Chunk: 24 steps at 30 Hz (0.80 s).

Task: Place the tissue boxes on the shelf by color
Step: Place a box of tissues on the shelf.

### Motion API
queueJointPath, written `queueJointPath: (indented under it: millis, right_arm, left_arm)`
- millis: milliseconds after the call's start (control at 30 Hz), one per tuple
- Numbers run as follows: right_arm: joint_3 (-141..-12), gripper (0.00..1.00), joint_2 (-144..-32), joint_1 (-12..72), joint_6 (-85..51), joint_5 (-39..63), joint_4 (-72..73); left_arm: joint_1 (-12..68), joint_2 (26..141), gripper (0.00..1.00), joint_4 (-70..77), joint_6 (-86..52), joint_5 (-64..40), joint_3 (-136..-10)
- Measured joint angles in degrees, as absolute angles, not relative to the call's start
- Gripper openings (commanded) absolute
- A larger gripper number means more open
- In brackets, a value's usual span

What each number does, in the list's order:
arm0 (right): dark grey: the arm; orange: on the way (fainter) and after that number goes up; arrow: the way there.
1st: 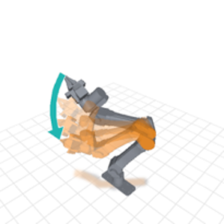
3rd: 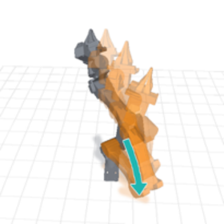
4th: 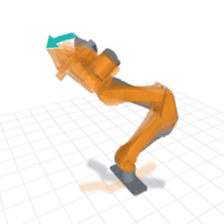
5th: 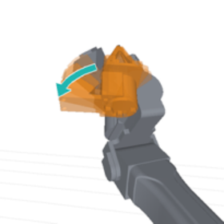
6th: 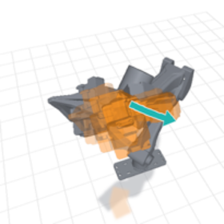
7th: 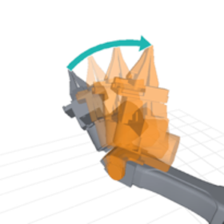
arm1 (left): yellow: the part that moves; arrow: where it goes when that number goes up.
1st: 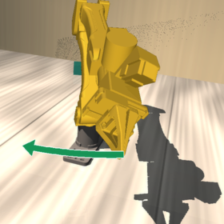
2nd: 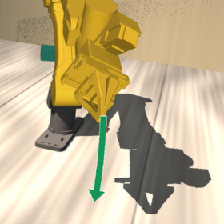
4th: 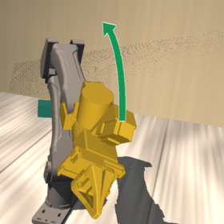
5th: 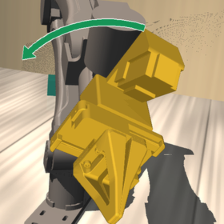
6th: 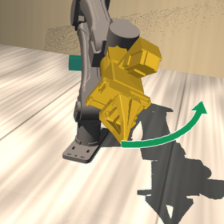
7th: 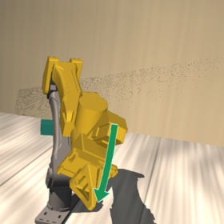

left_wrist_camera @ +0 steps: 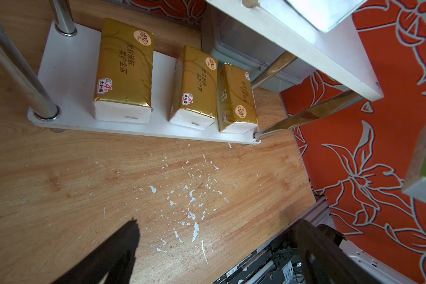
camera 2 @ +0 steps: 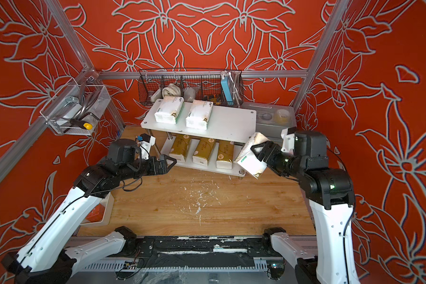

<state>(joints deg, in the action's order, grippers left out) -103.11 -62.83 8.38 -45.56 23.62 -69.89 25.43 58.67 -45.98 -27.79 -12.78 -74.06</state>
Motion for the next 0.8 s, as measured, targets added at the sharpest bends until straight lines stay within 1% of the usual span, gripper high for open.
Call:
queueJointPath:
  millis: [133,300,433,500,600,800]
  right_arm:
    - [-116.2,0.71,-72.5,8.4,-42.9,23.6,-70.1]
    - [-135.5,0.72,-88.8,8.4,-38.2,22.6,-72.5]
    - [-147.3,0.71,-99.4,8.4,-35.5,22.0,-75.8]
    - [-149.8,0.71,-102.8,8.4,-34.7,22.1,-77.1]
    - [-150.0,0.71,-105.3,8.4,-33.7,22.1,-78.5]
    - [-150.0,0.73,-106.1,9.8,-31.6,21.9,-78.8]
  left_arm:
    - [25.4,58.7,0.99,-46.2,-27.4,-12.8,-74.1]
    - [25.4,58.7,0.99,-46.7,-26.7,-12.7,-74.1]
    - [25.4,58.7,0.99,-47.4,-26.3,-12.5,-74.0]
    - [25.4,58.6,0.99,-47.6,-26.1,-12.5,-74.0]
    - [25.4,58.5,0.99,-47.6,-25.9,-12.4,-74.0]
    - [25.4,58.2,0.99,-47.5,-25.7,-12.2,-73.8]
